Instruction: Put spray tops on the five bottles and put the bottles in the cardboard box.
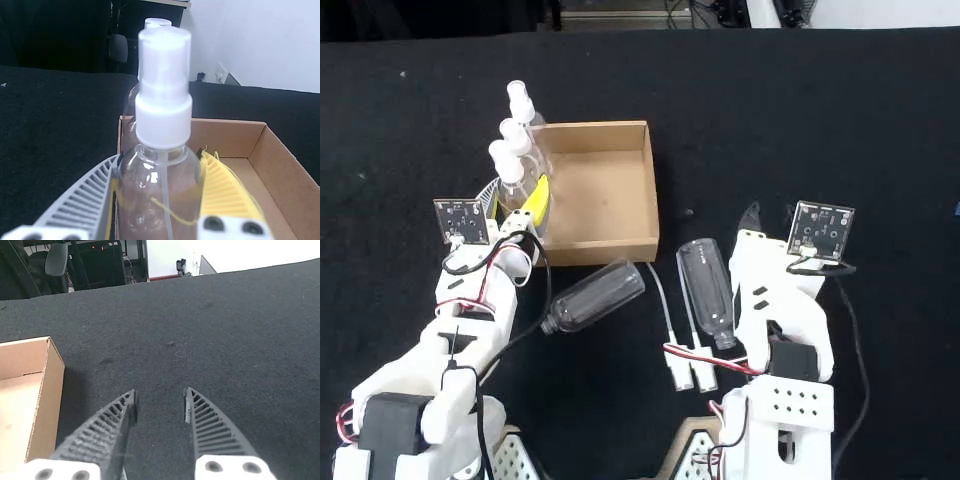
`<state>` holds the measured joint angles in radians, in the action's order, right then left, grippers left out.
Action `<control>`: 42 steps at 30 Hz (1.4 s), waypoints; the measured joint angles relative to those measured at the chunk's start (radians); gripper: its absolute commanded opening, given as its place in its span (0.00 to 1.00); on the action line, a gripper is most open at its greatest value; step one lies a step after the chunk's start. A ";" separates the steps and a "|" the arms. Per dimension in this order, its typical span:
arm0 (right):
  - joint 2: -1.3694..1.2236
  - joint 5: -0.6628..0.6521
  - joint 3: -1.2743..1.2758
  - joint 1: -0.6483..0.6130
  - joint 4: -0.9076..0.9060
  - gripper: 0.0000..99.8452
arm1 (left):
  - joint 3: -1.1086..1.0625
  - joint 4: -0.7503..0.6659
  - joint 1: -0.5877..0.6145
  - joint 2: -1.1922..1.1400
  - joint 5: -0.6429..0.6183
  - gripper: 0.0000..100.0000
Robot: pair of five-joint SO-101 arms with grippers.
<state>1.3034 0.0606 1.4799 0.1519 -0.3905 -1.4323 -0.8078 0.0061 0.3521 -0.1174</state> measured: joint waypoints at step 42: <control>0.000 0.000 -0.051 0.000 -0.091 0.10 | 0.137 1.145 0.345 1.008 0.002 0.06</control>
<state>1.3034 0.0606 1.4293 0.1519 -0.4810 -1.2958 0.3368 0.3514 1.3602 -0.1158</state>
